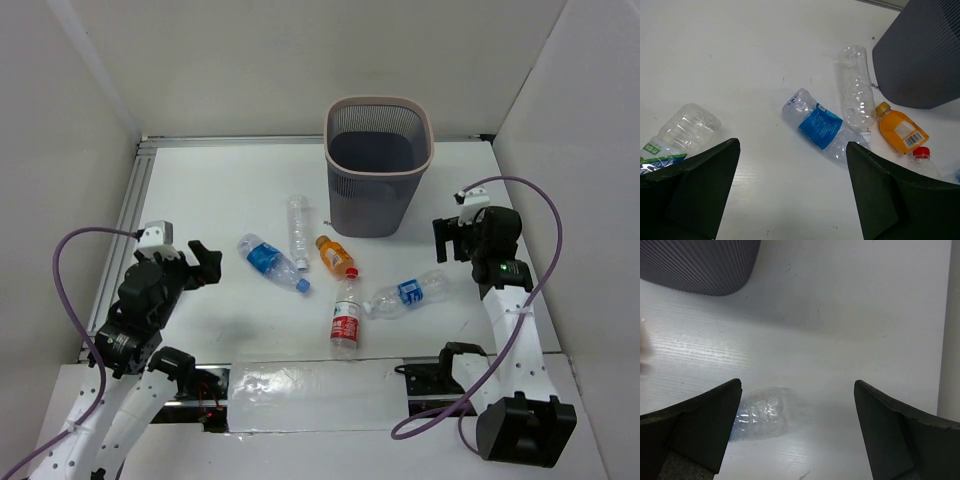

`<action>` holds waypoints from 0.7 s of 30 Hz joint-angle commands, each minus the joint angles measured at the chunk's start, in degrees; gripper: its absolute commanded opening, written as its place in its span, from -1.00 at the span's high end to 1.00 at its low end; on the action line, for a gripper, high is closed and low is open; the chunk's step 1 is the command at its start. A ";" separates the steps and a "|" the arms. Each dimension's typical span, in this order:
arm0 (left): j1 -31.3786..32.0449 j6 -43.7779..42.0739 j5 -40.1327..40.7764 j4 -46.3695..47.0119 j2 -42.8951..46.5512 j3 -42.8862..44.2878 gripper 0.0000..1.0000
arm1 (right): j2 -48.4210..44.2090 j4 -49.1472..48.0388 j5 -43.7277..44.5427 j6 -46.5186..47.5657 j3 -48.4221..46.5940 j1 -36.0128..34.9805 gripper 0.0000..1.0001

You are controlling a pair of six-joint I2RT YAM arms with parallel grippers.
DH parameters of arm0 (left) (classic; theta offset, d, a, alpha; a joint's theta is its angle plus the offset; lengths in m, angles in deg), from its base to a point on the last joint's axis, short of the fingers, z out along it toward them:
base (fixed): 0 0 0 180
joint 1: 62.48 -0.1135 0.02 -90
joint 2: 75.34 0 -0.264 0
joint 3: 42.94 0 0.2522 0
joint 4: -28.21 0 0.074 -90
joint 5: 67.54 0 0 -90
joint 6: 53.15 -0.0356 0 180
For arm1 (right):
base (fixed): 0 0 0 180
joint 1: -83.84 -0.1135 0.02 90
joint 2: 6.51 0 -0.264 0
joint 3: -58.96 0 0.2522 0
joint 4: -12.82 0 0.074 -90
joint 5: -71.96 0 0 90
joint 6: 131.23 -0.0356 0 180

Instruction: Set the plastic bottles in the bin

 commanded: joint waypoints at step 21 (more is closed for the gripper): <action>6.39 11.88 -1.35 -10.08 -21.24 10.33 -0.82 | 8.54 27.69 -29.21 69.65 -5.95 -1.37 -1.00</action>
